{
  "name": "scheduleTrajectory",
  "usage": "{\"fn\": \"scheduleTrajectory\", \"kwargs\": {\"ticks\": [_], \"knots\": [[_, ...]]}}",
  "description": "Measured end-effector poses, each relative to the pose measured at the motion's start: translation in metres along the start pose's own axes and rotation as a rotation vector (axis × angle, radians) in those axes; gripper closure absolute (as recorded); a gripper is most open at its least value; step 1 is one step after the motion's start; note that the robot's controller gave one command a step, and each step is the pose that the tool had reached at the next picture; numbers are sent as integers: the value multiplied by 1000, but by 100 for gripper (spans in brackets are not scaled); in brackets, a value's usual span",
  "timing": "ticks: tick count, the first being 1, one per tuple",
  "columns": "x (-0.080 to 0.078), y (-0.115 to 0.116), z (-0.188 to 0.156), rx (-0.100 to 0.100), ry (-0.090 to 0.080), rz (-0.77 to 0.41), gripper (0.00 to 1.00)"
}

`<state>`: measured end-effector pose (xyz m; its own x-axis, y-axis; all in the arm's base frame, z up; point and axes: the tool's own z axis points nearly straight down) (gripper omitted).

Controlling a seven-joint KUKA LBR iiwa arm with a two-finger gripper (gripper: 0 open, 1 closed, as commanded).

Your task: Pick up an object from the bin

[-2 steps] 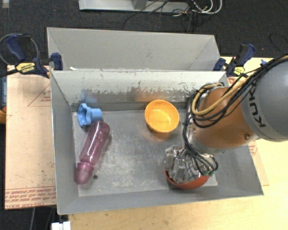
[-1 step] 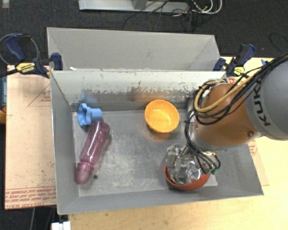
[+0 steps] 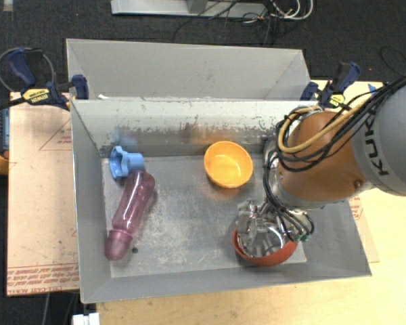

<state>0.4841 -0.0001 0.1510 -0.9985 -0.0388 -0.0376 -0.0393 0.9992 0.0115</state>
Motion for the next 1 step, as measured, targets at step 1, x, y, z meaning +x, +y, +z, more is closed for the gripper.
{"fn": "scheduleTrajectory", "kwargs": {"ticks": [1], "knots": [[-1, 0, -10, 0, -1, 1, 100]]}}
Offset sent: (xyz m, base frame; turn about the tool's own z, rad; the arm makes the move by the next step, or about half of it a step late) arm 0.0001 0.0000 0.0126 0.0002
